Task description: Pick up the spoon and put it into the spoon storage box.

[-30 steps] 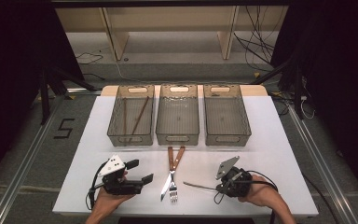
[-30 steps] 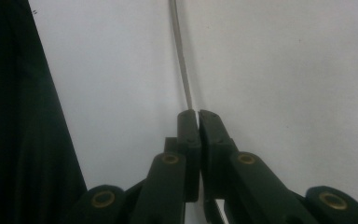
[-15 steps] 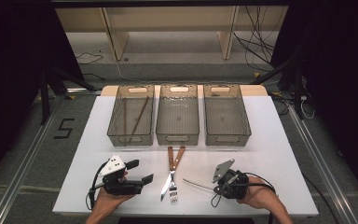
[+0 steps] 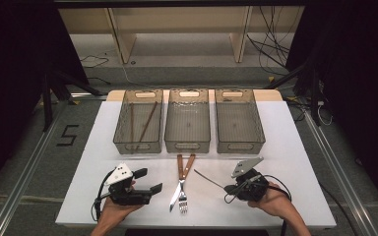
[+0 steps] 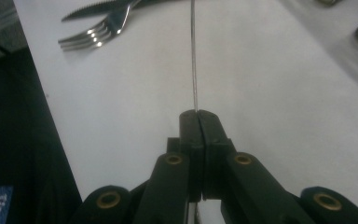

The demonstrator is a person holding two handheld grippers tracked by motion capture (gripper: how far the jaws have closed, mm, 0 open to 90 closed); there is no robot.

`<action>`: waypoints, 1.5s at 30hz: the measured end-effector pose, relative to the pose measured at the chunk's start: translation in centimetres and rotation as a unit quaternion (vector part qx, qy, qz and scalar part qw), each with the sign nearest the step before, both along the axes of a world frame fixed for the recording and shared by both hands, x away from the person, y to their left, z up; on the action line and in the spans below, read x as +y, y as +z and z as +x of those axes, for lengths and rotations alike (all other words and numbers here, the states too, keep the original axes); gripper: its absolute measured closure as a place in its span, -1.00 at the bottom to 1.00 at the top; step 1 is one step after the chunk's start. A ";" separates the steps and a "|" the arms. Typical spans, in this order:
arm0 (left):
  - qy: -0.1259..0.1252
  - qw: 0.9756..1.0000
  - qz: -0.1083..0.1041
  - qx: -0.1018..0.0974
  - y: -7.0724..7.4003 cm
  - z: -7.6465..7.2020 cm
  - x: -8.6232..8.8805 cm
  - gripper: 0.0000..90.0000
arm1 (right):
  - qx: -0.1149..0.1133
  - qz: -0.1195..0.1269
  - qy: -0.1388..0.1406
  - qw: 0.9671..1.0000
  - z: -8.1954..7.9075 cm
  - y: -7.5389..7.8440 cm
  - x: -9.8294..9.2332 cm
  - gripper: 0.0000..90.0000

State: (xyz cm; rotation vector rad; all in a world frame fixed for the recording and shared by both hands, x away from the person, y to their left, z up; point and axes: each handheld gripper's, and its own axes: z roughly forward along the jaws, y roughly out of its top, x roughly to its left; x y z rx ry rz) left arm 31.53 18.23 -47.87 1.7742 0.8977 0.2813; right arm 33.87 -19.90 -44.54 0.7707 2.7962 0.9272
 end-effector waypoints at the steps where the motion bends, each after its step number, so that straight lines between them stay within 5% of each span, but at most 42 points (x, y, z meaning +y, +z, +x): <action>1: 0.000 1.000 -0.003 0.002 0.0 0.0 -0.1 -0.65 | 0.000 0.010 -0.003 1.000 0.1 0.1 -0.1 1.00; 8: -0.026 0.999 -0.018 0.023 0.9 -0.5 -2.5 -0.65 | -0.009 0.083 -0.026 0.996 0.2 1.3 -0.3 1.00; 11: -0.034 0.999 -0.012 0.029 1.3 -0.5 -3.8 -0.65 | -0.021 0.106 -0.045 0.993 0.2 1.5 -0.1 1.00; 15: -0.036 0.998 -0.032 0.046 2.1 0.0 -5.1 -0.62 | -0.035 0.126 -0.056 0.990 -0.1 1.6 0.7 1.00; 24: -0.050 0.993 -0.048 0.091 4.2 1.7 -8.8 -0.48 | -0.053 0.130 -0.052 0.989 -0.7 1.7 2.1 1.00; 33: -0.055 0.987 -0.081 0.130 4.0 2.7 -9.9 -0.27 | -0.056 0.141 -0.042 0.988 -1.1 1.7 2.7 1.00; 39: -0.067 0.983 -0.099 0.140 3.8 2.9 -10.2 -0.13 | -0.050 0.151 -0.038 0.987 -1.2 1.6 2.9 1.00; 45: -0.075 0.982 -0.101 0.141 3.8 2.9 -10.7 0.01 | -0.048 0.152 -0.036 0.987 -1.3 1.6 3.1 1.00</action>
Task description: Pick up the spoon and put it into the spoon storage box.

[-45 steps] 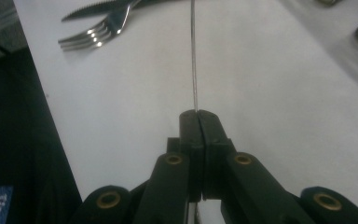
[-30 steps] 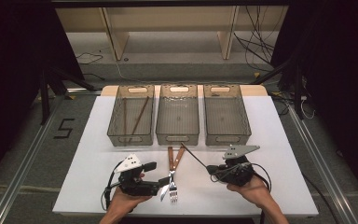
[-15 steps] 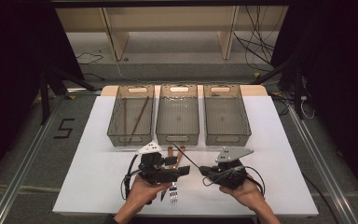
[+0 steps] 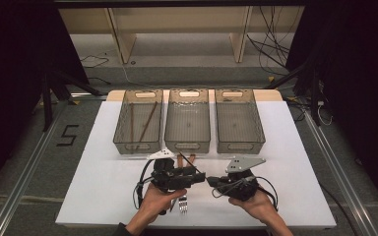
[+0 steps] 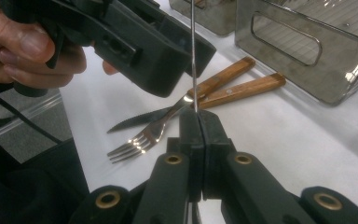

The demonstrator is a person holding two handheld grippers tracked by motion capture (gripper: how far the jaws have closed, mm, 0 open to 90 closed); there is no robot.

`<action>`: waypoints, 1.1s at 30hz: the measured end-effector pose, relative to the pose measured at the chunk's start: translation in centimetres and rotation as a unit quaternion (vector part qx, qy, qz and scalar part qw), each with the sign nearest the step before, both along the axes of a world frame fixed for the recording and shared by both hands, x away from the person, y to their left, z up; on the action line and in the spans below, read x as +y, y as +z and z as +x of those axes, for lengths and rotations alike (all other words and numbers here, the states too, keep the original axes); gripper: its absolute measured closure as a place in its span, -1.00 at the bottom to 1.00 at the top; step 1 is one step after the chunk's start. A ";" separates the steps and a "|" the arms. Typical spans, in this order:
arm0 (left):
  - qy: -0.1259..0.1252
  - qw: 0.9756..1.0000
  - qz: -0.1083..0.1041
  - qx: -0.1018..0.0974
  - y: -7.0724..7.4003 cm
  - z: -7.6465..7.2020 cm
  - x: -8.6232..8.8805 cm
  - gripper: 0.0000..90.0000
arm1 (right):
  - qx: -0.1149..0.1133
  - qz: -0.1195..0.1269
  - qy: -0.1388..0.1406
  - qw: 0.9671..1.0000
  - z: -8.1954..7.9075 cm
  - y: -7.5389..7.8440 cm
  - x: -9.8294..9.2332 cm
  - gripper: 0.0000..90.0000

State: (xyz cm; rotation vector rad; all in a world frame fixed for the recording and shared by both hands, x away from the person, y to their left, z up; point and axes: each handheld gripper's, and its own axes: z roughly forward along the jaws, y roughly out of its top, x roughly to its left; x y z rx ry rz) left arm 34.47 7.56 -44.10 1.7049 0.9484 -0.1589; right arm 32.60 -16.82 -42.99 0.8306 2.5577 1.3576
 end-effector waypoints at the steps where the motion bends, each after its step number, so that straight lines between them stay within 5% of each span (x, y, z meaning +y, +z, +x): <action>1: 0.000 1.000 -0.001 0.000 0.0 0.0 0.0 0.04 | -0.001 -0.001 -0.001 1.000 0.0 0.0 0.0 1.00; 9: -0.005 1.000 -0.010 0.003 0.1 0.1 -0.1 0.21 | -0.007 -0.008 -0.003 1.000 -0.1 -0.1 0.2 1.00; 14: -0.001 1.000 -0.003 0.005 0.0 0.1 0.2 0.01 | -0.013 -0.012 -0.007 1.000 -0.1 -0.1 0.2 1.00; 19: 0.001 1.000 -0.006 -0.004 0.5 0.0 0.5 0.03 | -0.015 -0.008 -0.004 1.000 -0.1 0.0 0.2 1.00; 33: -0.003 1.000 -0.024 0.012 0.0 0.3 0.5 0.52 | -0.020 0.006 0.004 1.000 -0.4 0.1 1.0 1.00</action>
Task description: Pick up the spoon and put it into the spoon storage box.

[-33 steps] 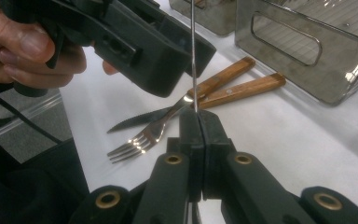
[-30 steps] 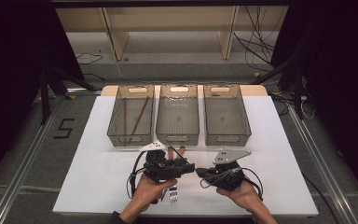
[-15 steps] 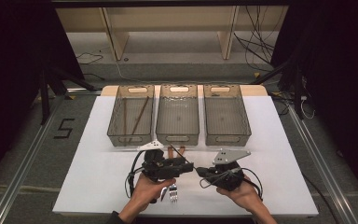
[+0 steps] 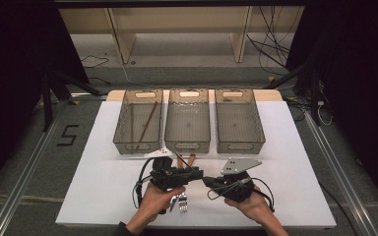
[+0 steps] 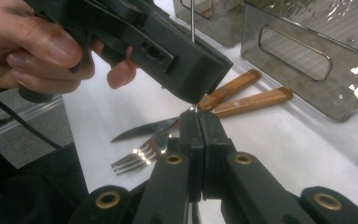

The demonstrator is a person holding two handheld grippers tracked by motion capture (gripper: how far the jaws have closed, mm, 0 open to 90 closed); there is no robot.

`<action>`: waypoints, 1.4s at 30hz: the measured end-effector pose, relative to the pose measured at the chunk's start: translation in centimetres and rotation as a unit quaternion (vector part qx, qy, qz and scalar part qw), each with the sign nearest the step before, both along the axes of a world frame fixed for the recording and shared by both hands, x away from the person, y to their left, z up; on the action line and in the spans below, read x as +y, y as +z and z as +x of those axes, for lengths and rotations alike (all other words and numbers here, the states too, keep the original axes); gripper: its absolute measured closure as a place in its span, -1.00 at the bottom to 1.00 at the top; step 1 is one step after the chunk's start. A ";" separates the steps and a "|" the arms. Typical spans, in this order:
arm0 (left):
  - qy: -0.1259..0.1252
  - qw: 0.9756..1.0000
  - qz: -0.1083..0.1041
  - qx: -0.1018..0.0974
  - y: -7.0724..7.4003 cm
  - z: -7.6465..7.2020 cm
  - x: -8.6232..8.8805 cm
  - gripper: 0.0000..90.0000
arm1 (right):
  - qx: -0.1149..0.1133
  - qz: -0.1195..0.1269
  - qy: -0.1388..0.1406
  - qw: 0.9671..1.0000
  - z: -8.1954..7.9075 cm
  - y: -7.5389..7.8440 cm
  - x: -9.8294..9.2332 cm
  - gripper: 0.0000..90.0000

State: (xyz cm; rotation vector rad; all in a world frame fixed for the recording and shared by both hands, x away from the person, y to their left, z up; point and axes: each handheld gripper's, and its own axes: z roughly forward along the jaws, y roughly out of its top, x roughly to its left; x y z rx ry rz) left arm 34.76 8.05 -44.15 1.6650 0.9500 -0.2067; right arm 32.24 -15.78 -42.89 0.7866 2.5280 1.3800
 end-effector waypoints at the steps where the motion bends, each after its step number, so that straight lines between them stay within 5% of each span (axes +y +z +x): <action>1: 0.000 1.000 -0.004 0.003 0.0 0.0 0.0 0.55 | 0.001 0.001 0.000 1.000 0.0 0.0 0.0 1.00; 9: -0.017 0.998 -0.054 0.033 -0.1 0.4 0.3 0.86 | -0.001 0.014 0.001 1.000 0.0 -0.1 0.0 0.96; 19: -0.008 0.997 -0.062 0.040 0.8 1.6 1.6 0.98 | -0.007 0.034 -0.011 0.999 -0.1 0.8 -1.2 0.76; 29: 0.006 0.999 -0.042 0.033 3.5 5.3 3.6 0.98 | 0.002 0.034 -0.027 0.999 -0.1 0.9 -2.3 0.10; 42: 0.047 0.999 0.001 0.008 8.2 11.3 4.9 0.98 | 0.009 0.044 -0.054 0.998 -0.1 0.5 -3.8 -0.25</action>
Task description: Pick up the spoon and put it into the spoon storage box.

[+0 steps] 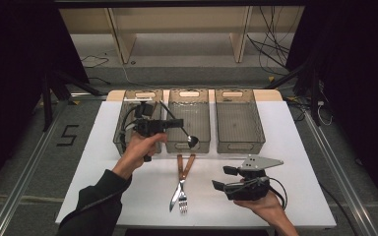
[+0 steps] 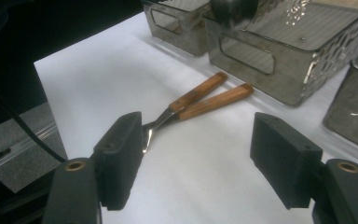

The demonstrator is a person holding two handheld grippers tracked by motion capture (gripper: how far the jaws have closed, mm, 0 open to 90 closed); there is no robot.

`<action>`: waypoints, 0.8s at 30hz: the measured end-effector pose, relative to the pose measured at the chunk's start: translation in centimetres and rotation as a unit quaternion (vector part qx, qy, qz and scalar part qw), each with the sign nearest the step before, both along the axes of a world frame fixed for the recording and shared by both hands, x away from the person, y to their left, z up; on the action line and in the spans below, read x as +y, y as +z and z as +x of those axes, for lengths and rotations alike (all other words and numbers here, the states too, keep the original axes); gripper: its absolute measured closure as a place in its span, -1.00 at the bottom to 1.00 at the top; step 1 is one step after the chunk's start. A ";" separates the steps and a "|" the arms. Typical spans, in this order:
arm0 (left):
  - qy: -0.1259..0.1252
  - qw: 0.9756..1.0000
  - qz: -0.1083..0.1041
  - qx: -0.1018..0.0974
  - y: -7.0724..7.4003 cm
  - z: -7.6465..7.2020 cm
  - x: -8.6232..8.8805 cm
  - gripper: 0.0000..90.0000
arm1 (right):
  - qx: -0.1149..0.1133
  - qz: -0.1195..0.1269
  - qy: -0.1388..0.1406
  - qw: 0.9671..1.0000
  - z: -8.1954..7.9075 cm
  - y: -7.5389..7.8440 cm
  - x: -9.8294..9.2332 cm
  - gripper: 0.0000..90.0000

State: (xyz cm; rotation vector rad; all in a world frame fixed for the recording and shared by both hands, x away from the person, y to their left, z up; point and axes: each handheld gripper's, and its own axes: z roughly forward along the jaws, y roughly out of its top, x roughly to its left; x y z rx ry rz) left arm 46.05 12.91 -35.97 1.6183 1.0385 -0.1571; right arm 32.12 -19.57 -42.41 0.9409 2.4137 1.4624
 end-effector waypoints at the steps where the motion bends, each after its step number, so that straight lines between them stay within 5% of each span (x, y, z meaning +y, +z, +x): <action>1: 0.003 1.000 0.006 -0.003 0.2 0.4 0.0 0.98 | -0.002 0.001 -0.001 1.000 0.0 0.0 -0.1 -0.27; 11: 0.033 0.999 0.041 -0.005 0.1 3.8 -0.7 0.98 | -0.009 0.007 -0.008 1.000 -0.5 -0.1 -1.0 -0.38; 24: 0.053 0.994 0.091 0.001 -0.9 5.8 -2.1 0.98 | -0.004 0.005 -0.009 1.000 -0.5 -0.4 -1.2 -0.45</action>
